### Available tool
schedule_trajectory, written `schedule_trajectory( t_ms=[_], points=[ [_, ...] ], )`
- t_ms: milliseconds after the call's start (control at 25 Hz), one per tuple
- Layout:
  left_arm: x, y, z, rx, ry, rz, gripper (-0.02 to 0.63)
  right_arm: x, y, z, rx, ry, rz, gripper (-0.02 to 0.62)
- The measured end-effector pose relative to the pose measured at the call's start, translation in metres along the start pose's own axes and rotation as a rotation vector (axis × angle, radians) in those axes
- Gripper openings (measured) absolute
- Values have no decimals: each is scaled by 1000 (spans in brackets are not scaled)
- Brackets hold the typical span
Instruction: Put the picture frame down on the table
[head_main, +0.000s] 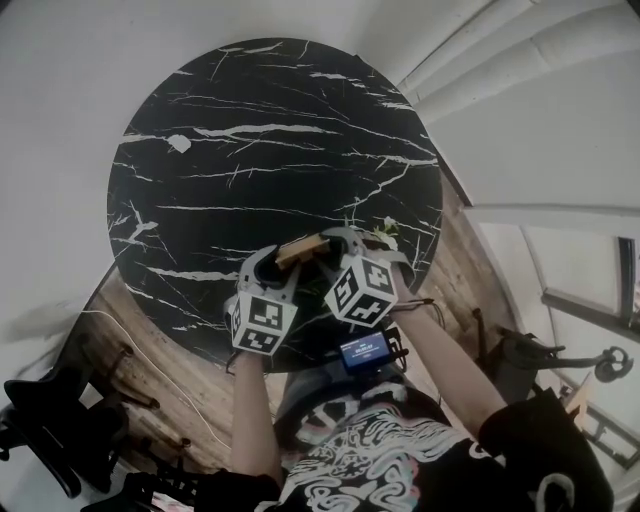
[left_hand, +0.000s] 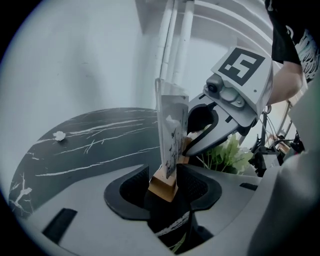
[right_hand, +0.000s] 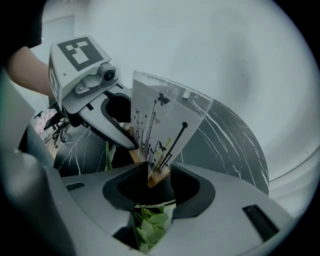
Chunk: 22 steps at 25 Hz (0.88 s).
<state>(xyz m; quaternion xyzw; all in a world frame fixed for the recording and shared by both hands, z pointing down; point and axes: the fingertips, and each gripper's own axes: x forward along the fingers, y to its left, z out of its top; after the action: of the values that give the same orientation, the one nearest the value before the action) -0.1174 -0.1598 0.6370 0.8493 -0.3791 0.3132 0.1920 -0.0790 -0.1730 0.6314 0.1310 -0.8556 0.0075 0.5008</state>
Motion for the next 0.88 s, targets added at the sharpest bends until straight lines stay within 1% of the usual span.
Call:
schedule_trajectory(
  t_ms=[80,240,720,880],
  points=[
    [1,0,0,26,2,8,173,-1,-1,-1,3,-2,-14,140],
    [2,1,-1,54,12,13,215,0,-1,0,10,1,-40,140],
    [-1,4,-3,43,14,12,230,-3,-1,3,53,-5,-49,140],
    [-3,3,-2,35,5,11,230,-9,-3,6,84,-37,-53,140]
  ],
)
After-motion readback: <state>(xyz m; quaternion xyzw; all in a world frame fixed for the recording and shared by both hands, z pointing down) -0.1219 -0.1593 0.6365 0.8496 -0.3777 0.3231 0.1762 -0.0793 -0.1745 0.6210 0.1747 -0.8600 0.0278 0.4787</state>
